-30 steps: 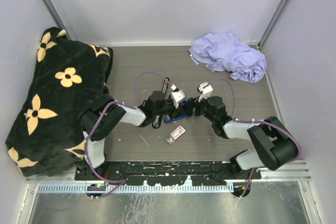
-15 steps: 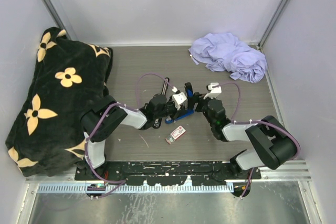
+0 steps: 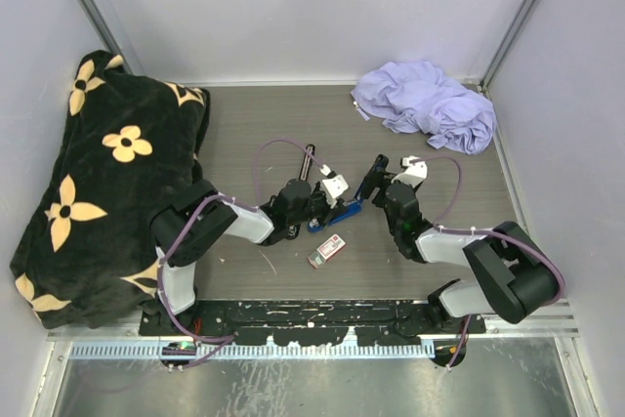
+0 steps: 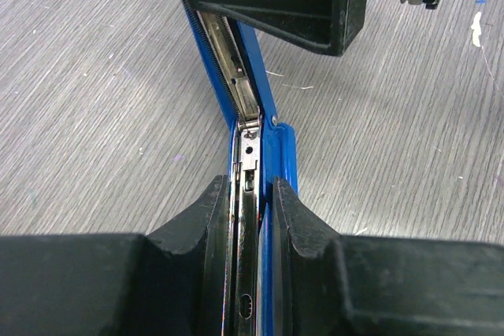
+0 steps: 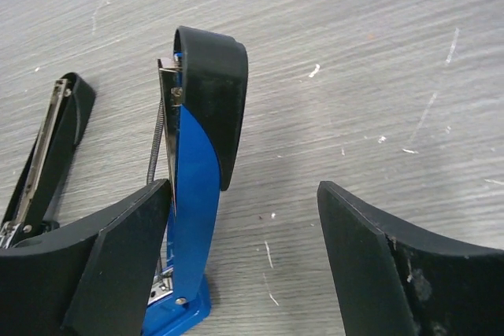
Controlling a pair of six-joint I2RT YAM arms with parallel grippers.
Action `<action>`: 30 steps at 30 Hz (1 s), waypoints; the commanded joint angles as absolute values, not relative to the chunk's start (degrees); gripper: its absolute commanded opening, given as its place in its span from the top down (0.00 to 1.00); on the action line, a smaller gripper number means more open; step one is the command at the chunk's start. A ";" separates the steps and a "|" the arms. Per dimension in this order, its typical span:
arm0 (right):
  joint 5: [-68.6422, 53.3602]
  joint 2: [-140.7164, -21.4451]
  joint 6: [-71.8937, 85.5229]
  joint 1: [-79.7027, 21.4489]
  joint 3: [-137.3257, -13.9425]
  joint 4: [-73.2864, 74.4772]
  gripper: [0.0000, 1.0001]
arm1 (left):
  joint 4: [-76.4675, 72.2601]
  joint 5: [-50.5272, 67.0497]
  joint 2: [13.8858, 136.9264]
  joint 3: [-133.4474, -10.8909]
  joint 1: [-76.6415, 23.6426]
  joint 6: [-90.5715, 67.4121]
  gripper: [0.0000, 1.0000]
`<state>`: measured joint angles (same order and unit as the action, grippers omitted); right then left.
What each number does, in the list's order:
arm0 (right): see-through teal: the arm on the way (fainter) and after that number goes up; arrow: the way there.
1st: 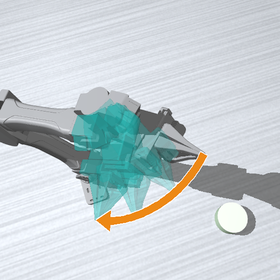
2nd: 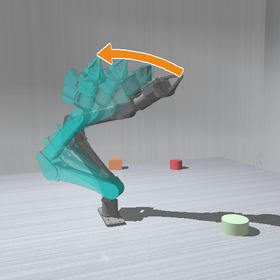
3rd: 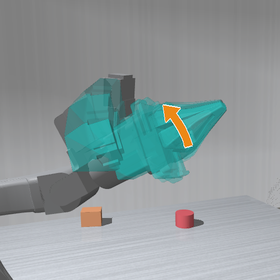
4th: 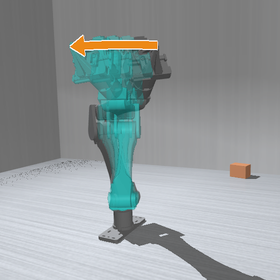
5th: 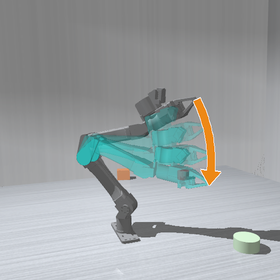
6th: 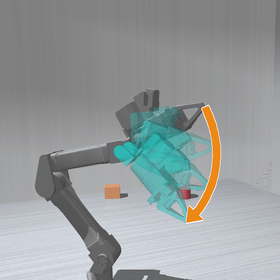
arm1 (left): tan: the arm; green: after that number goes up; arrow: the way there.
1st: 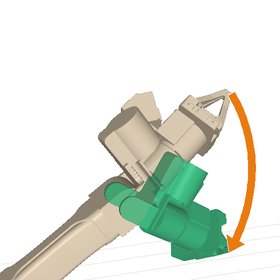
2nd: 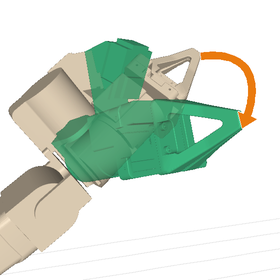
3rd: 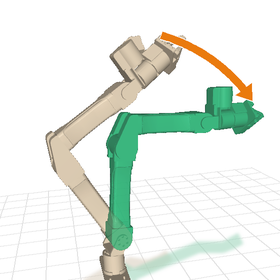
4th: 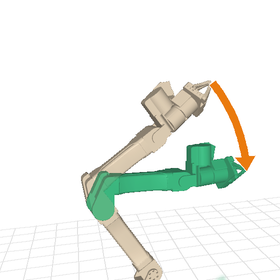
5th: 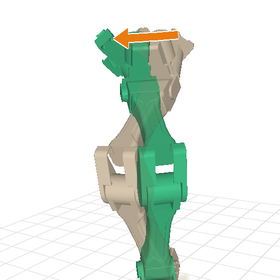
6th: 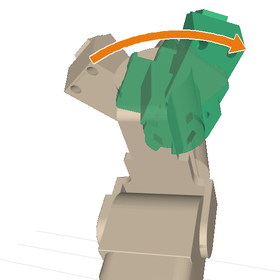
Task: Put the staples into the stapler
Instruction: Open the stapler at the center of the board.
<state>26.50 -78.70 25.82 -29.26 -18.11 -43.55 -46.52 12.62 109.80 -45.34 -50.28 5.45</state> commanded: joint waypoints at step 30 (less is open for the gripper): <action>-9.09 -56.43 32.79 -6.59 -18.06 -16.22 0.13 | -34.23 9.54 103.77 -48.44 -55.03 4.45 0.39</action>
<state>-8.40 -60.60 36.21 -6.90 -15.03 -18.83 -36.16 7.77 107.96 -46.41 -54.76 6.70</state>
